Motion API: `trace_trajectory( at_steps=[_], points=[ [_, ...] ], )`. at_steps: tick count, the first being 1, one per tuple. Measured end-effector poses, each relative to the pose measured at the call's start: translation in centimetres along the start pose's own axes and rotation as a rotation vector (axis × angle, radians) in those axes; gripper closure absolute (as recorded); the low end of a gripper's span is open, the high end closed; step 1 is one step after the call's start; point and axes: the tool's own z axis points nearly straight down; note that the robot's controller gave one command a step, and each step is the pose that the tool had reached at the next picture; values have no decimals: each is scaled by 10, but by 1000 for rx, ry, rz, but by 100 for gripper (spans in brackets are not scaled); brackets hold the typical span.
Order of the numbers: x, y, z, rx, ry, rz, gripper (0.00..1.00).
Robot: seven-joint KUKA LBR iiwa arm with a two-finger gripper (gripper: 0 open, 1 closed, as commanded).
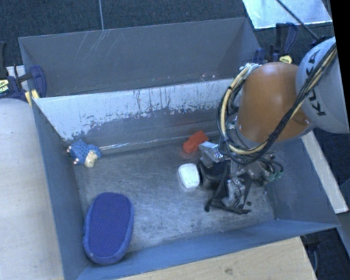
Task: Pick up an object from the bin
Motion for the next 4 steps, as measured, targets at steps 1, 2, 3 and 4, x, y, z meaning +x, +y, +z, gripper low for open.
trace_trajectory(
  at_steps=[1, 2, 3, 4],
  points=[
    [-24, -38, 19, 5, -27, -687, 0],
    [-21, -43, 17, 6, -9, -682, 100],
    [-25, -44, -95, 0, 1, -678, 100],
    [-8, -1, -152, -6, 4, -978, 100]
  ],
)
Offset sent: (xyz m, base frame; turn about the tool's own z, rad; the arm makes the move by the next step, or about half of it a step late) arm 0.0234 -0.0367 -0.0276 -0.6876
